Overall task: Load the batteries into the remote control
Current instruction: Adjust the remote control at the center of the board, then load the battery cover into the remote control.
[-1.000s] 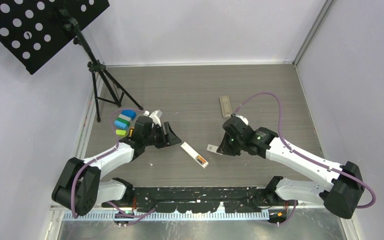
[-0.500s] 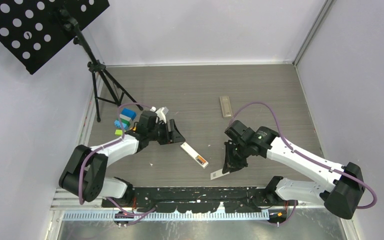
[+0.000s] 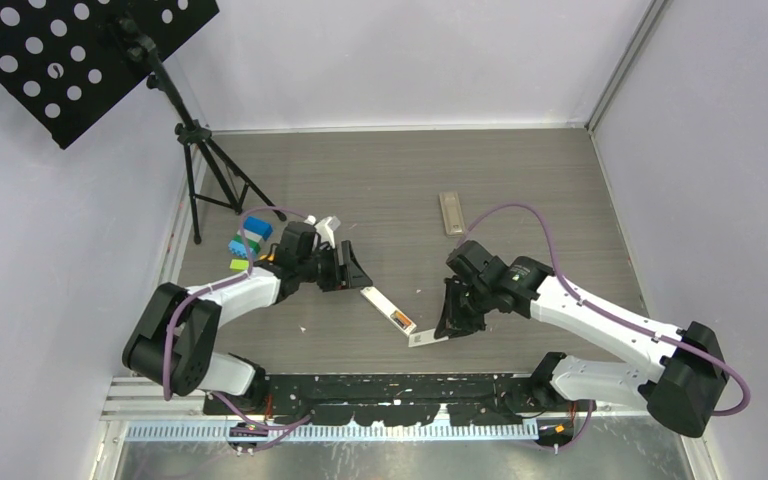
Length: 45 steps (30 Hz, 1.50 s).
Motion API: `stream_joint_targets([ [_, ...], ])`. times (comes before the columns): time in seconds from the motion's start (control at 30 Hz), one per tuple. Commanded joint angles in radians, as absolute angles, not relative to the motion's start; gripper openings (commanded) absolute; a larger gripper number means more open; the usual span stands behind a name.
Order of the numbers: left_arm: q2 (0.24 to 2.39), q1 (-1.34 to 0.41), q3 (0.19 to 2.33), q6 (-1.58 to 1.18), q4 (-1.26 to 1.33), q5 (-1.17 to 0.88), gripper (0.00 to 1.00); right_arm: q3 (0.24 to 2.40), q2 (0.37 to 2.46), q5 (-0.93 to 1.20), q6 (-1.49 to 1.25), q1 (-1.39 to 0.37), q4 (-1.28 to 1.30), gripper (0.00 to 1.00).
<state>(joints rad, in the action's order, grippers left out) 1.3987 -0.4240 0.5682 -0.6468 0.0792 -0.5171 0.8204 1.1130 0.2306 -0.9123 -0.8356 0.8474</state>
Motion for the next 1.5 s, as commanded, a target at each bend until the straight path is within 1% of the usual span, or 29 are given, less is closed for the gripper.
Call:
stream_joint_targets([
  [0.0,1.392,-0.42,0.561,-0.654,0.144,-0.544,0.58,0.846,1.121,0.15,-0.91,-0.83,0.798,0.0],
  [0.2,1.389,-0.42,0.526,-0.696,0.18,-0.548,0.54,0.863,1.15,0.119,-0.873,-0.797,0.768,0.0],
  [0.33,1.36,-0.42,0.482,-0.732,0.203,-0.516,0.51,0.858,1.156,0.101,-0.861,-0.77,0.724,0.0],
  [0.5,1.292,-0.42,0.423,-0.762,0.214,-0.485,0.49,0.86,1.157,0.078,-0.85,-0.752,0.654,0.0],
  [0.63,1.207,-0.42,0.416,-0.754,0.152,-0.444,0.5,0.861,1.168,0.045,-0.844,-0.737,0.615,0.0],
  [0.7,1.152,-0.419,0.429,-0.738,0.093,-0.422,0.53,0.861,1.17,0.024,-0.838,-0.734,0.593,0.0],
  [0.87,1.044,-0.416,0.47,-0.691,-0.058,-0.343,0.66,0.875,1.147,-0.038,-0.814,-0.731,0.603,0.0],
  [0.93,1.013,-0.413,0.481,-0.674,-0.099,-0.31,0.69,0.876,1.121,-0.041,-0.796,-0.73,0.587,0.0],
  [1.03,0.988,-0.406,0.487,-0.66,-0.136,-0.267,0.76,0.852,1.073,0.019,-0.785,-0.73,0.491,0.01],
  [1.13,1.0,-0.396,0.49,-0.659,-0.146,-0.259,0.8,0.84,1.046,0.04,-0.79,-0.73,0.411,0.01],
  [1.2,1.011,-0.393,0.491,-0.664,-0.138,-0.263,0.86,0.819,1.046,0.077,-0.812,-0.73,0.328,0.0],
  [1.27,1.02,-0.39,0.488,-0.67,-0.125,-0.271,0.92,0.787,1.075,0.153,-0.864,-0.73,0.222,0.0],
  [1.37,1.017,-0.38,0.48,-0.689,-0.099,-0.289,0.98,0.753,1.166,0.265,-0.954,-0.731,0.089,0.0],
  [1.47,0.998,-0.369,0.466,-0.691,-0.076,-0.295,1.0,0.731,1.247,0.313,-0.996,-0.732,0.008,0.0],
])
